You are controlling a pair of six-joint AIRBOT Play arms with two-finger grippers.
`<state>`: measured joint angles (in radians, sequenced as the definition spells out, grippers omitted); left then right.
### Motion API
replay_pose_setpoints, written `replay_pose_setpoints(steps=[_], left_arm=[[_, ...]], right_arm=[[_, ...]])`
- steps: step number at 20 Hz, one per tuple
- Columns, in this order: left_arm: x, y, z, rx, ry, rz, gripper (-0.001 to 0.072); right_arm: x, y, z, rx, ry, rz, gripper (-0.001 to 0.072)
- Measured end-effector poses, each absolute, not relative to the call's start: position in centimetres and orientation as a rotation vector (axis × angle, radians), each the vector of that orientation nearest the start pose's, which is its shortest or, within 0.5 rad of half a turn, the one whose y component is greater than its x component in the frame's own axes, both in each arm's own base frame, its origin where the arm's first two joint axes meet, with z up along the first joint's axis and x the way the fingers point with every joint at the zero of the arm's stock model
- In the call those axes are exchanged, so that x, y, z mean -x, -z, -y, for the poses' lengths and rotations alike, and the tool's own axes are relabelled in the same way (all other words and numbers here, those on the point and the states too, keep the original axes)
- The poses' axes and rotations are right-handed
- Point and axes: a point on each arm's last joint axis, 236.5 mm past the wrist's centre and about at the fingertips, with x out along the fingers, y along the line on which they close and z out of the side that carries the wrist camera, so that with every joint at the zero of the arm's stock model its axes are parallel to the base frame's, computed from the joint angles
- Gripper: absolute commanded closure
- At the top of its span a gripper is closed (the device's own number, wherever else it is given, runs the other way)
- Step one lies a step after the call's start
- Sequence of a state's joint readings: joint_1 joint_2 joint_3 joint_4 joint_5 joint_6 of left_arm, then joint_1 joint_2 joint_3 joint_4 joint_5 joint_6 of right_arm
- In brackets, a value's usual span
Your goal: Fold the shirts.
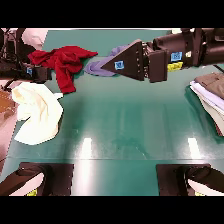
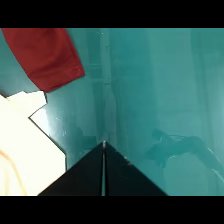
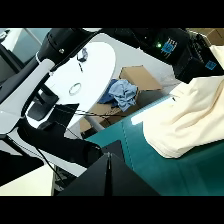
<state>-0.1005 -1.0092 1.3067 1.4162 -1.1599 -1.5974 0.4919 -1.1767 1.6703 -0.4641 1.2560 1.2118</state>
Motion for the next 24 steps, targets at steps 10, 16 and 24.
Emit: replay_pose_setpoints(steps=[10, 16, 24], left_arm=[[-37.8, -17.4, 7.2, 0.101, 0.189, -0.869, 0.0686], [-37.8, -17.4, 7.2, 0.101, 0.189, -0.869, 0.0686], [-39.2, -18.7, 7.3, 0.114, 0.190, -0.789, 0.0686]], right_arm=[[-22.7, -35.4, -35.0, -0.282, -1.433, -0.620, 0.0688], [-22.7, -35.4, -35.0, -0.282, -1.433, -0.620, 0.0688], [-24.7, -37.2, -35.2, -0.355, -1.380, -0.534, 0.0688]])
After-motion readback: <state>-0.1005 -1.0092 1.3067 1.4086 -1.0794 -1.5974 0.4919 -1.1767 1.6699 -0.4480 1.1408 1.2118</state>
